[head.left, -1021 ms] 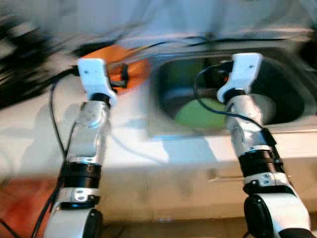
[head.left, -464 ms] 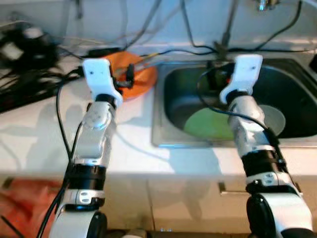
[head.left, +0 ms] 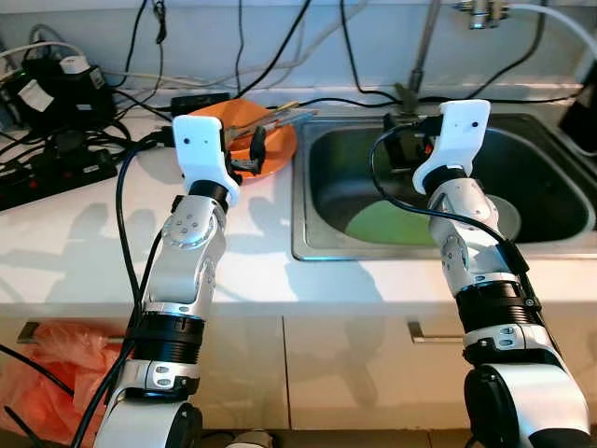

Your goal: Kitchen organization

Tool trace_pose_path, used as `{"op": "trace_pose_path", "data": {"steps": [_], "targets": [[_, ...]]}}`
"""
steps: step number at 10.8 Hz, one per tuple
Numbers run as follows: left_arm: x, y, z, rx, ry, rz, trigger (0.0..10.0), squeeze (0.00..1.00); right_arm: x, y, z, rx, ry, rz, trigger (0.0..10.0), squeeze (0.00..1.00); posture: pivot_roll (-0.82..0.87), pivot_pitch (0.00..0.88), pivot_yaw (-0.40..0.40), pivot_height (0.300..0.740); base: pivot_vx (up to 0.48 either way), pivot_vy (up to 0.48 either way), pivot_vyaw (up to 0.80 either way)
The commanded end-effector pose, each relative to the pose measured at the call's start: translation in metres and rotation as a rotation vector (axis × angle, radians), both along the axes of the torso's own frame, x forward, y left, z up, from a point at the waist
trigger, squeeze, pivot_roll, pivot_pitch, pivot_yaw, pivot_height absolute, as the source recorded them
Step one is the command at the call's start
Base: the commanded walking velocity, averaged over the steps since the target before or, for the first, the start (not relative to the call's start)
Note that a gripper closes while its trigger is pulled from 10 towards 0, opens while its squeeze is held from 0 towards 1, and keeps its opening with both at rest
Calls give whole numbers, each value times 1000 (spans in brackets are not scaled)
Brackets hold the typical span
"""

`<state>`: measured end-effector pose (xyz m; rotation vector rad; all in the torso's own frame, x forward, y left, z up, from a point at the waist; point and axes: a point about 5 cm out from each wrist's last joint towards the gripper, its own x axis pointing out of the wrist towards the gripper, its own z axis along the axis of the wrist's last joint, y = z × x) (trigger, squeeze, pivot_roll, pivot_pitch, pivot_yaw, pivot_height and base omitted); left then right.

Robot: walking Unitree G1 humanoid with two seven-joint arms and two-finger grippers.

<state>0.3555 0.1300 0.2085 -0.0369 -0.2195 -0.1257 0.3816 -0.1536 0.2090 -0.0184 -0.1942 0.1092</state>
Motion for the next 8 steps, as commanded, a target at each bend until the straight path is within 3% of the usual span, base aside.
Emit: {"op": "trace_pose_path", "data": {"steps": [1, 3, 6, 8], "targets": [[-1, -3, 2, 2, -3, -14, 10000, 0, -2, 2, 3, 9, -9, 18, 10000, 0, 153, 0, 58, 740, 0, 0, 0], [0, -2, 0, 0, 10, -9, 10000, 0, -4, 7, 2, -15, -16, 51, 10000, 0, 153, 0, 61, 740, 0, 0, 0], [1, 1, -2, 1, 34, 0, 10000, 0, -5, 9, 2, -10, -19, 65, 10000, 0, 154, 0, 61, 740, 0, 0, 694], [2, 3, -4, -2, 53, 15, 10000, 0, -5, 7, 3, 6, -19, 59, 10000, 0, 153, 0, 62, 740, 0, 0, 0]]}}
